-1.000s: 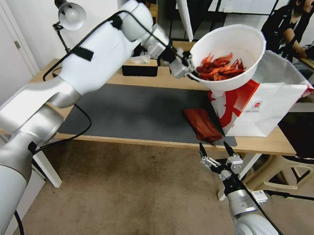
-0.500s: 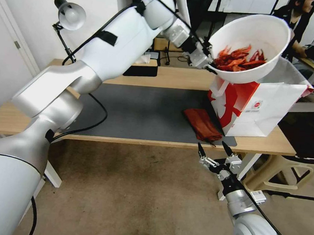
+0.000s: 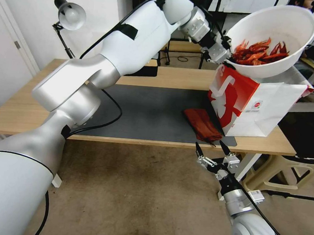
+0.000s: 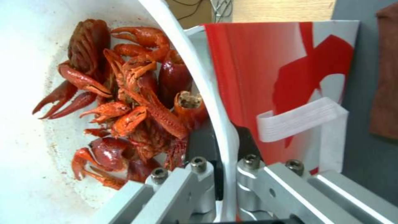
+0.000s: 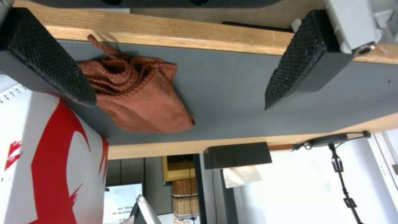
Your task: Sweep shrimp from table into container with towel, then put container into takeout bag.
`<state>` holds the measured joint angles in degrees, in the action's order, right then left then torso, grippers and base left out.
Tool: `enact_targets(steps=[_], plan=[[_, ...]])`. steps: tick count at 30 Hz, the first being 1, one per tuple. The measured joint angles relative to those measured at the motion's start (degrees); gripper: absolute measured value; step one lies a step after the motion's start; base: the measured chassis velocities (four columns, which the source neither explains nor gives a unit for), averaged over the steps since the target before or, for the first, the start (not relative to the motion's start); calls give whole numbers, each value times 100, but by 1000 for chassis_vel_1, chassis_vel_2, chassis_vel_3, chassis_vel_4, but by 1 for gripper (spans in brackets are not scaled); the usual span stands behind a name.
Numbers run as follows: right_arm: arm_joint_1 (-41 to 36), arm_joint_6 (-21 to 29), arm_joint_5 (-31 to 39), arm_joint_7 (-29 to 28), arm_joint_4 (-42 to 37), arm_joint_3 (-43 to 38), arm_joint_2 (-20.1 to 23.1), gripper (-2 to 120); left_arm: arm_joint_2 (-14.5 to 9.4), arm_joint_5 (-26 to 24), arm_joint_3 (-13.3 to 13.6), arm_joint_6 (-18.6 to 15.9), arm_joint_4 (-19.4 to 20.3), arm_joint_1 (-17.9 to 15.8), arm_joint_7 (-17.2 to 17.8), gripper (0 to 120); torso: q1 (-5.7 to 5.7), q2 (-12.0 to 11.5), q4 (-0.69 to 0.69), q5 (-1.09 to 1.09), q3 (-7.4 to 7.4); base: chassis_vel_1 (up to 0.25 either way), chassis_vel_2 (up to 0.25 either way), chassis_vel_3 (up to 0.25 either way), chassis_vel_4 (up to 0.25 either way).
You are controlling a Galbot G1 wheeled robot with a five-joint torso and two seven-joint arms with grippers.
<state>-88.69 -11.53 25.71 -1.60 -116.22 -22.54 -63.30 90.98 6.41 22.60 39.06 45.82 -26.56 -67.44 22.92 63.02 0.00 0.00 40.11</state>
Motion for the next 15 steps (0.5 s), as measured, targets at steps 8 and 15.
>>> enact_targets(steps=[8,15], plan=[[43,2,-5,24,27,34,-33,100,132,111,-5,38,-169,-2,239,0,0,0,-1,0,0,0,0,0,0],[85,9,-1,29,29,57,-43,100,128,209,-7,76,-427,-92,425,0,0,0,0,0,0,0,0,0,0]])
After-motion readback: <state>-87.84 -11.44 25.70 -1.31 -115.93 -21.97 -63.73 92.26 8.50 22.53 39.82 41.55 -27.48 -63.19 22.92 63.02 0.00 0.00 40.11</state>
